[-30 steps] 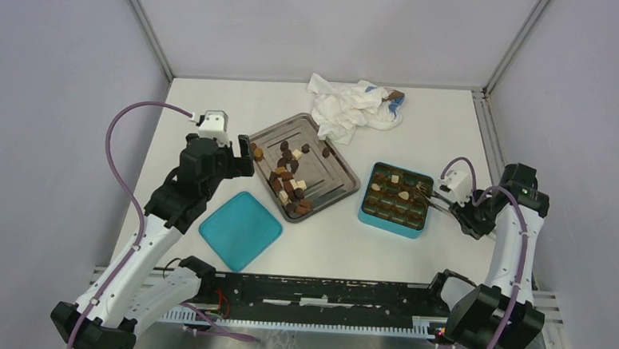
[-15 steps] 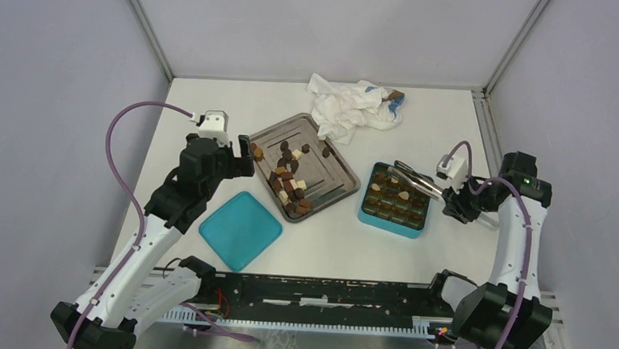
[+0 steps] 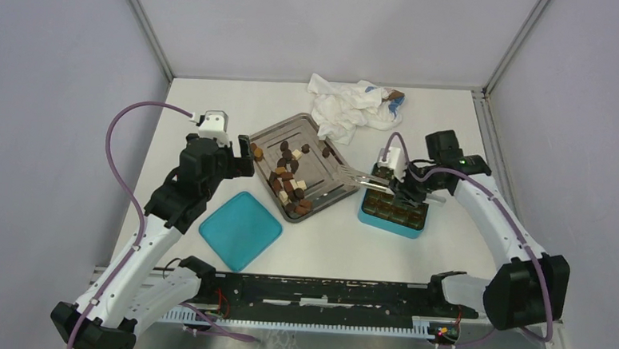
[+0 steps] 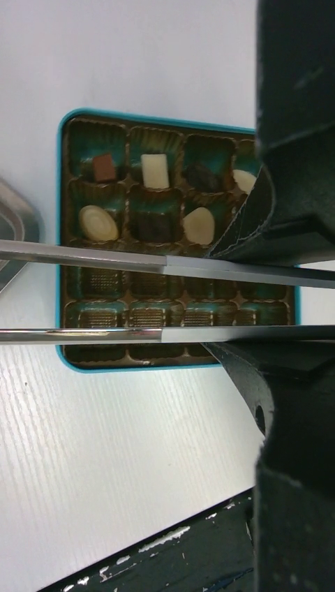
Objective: Pack the chocolate
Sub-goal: Place the fake chocolate in the packing box, then pick up the fake chocolate from the plate.
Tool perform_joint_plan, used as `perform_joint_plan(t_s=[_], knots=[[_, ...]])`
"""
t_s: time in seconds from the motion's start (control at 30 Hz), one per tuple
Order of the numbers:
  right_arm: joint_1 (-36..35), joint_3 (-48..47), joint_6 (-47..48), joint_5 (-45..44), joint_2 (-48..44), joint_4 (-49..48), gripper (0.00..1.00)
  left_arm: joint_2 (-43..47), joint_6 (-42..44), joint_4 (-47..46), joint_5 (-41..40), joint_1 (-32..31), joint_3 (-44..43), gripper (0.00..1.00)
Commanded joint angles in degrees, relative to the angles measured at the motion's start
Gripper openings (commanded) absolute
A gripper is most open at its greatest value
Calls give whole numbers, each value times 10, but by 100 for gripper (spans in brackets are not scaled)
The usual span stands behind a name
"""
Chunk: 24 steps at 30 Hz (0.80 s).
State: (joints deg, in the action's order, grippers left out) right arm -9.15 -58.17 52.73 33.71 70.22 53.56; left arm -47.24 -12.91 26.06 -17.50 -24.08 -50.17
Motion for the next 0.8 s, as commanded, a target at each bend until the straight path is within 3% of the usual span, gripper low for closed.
perform_joint_plan(t_s=[0.0, 0.3, 0.5, 0.77], knots=[[-84, -40, -59, -82, 45, -73, 39, 4, 32, -23, 4, 3, 4, 99], [-211, -119, -106, -221, 182, -91, 40, 6, 33, -22, 6, 4, 4, 99], [-239, -177, -107, -257, 257, -72, 40, 8, 33, -23, 7, 4, 4, 99], [-252, -192, -100, -262, 287, -68, 42, 10, 33, -23, 10, 4, 4, 99]])
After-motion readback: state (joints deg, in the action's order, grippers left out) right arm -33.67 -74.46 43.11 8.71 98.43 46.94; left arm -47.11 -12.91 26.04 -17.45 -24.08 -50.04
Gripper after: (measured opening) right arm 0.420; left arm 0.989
